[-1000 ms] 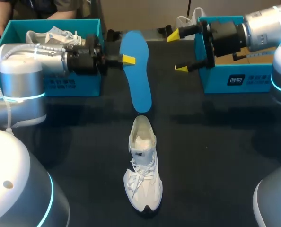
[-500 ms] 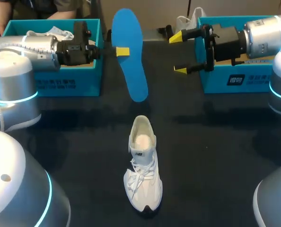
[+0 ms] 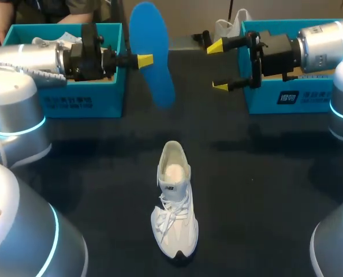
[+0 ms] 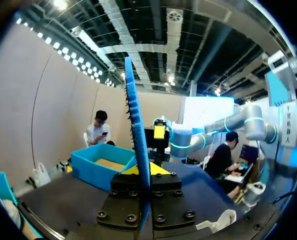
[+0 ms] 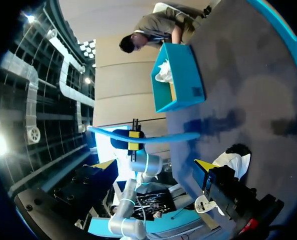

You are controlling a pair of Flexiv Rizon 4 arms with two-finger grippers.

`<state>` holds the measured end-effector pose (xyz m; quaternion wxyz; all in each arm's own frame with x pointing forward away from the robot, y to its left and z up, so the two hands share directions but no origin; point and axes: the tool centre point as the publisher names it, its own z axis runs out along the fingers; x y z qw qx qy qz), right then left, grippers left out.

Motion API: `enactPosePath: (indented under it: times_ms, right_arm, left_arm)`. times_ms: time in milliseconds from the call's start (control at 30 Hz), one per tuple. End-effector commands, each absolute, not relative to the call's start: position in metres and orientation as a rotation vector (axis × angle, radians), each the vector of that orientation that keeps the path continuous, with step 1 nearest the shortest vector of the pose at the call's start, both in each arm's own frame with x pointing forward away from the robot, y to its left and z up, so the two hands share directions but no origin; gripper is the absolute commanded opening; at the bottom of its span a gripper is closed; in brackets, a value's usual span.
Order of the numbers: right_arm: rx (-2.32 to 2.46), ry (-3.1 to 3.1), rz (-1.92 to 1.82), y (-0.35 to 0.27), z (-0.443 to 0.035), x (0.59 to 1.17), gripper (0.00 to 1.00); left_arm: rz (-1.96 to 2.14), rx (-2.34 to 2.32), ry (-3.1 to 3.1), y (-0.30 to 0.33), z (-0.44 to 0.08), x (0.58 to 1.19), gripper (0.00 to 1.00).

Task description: Take the shoe out of the shoebox, open the shoe tongue, remove and reinsert the insole, then place the shoe into the shoebox

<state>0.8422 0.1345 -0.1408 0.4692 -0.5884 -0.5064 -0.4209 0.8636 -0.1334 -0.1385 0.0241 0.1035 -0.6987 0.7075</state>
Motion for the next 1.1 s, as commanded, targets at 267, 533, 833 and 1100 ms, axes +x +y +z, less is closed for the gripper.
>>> enactPosePath:
  times_ms: [267, 533, 833, 1100]
  right_arm:
    - [-1.444, -1.242, -1.031, 0.136, -0.141, 0.843, 1.00]
    - [-1.444, -1.242, -1.031, 0.136, -0.141, 0.843, 1.00]
    - [-1.444, -1.242, -1.031, 0.136, -0.141, 0.843, 1.00]
    - [-1.444, -1.242, -1.031, 0.136, -0.141, 0.843, 1.00]
  left_arm:
    - [2.717, -1.333, -2.857, -0.136, -0.142, 0.832, 0.00]
    - [2.540, -1.882, -2.862, -0.141, -0.141, 0.834, 0.00]
    - [2.432, -2.400, -2.694, -0.144, -0.144, 0.835, 0.00]
    - [1.992, -3.331, -2.230, -0.151, -0.152, 0.843, 0.00]
